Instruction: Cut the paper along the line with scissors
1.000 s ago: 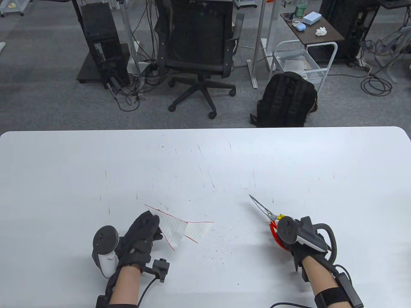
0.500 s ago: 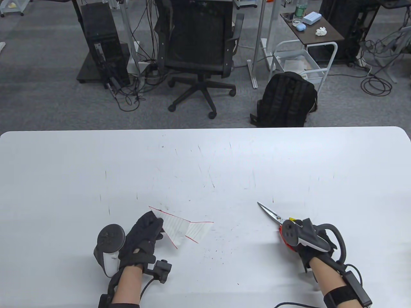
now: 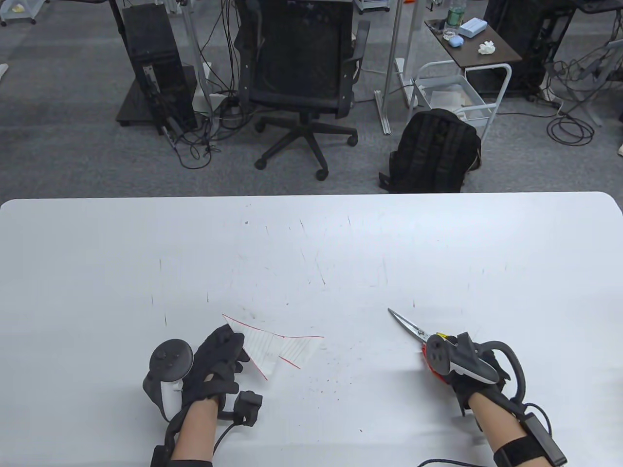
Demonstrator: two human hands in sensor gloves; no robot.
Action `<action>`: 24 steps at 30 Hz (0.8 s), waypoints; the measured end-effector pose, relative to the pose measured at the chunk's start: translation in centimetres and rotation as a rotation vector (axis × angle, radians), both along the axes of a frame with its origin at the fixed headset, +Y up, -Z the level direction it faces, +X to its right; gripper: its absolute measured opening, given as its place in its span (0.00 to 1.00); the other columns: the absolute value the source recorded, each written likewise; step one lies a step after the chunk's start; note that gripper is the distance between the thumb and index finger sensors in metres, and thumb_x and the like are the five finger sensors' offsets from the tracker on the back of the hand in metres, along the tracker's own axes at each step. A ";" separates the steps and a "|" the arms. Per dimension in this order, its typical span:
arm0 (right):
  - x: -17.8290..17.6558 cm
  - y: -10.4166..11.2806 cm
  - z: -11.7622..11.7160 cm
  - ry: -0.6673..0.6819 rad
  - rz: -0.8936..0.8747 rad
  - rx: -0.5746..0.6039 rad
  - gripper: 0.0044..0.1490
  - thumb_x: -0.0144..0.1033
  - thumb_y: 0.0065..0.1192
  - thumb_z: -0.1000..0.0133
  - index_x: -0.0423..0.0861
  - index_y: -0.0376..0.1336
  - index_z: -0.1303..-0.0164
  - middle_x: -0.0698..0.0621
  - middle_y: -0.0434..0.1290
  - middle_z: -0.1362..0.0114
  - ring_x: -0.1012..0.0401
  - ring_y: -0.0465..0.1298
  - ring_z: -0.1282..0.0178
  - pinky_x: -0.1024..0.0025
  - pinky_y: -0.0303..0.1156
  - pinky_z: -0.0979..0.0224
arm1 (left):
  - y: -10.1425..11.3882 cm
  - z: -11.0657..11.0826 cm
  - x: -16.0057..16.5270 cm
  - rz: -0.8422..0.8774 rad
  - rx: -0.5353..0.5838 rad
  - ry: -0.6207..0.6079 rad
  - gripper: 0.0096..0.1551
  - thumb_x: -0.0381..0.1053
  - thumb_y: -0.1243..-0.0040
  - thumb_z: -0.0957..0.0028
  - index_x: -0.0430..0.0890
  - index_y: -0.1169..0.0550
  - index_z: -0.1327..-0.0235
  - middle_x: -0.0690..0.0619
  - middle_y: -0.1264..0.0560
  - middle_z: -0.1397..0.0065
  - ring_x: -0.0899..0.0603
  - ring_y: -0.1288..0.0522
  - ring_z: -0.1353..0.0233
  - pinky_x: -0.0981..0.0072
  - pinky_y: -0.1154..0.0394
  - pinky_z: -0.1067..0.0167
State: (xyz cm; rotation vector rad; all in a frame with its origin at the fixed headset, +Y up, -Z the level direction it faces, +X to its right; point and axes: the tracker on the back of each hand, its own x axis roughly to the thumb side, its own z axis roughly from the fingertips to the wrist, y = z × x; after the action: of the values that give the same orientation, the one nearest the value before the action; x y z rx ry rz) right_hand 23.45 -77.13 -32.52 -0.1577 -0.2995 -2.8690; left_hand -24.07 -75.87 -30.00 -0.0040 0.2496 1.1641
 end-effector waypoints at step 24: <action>-0.7 6.1 4.0 0.242 -0.051 0.290 0.48 0.55 0.47 0.37 0.30 0.51 0.20 0.29 0.58 0.27 0.42 0.70 0.36 0.45 0.63 0.32 | -1.2 -0.4 2.8 -0.196 -0.140 -0.094 0.27 0.48 0.37 0.40 0.35 0.24 0.33 0.40 0.18 0.40 0.39 0.15 0.45 0.65 0.15 0.54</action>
State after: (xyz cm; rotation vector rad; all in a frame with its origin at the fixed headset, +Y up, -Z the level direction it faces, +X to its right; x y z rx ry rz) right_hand 22.79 -71.08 -28.51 -0.4564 0.1675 -2.8620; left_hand -21.30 -77.04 -30.41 -0.1541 0.2417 0.9475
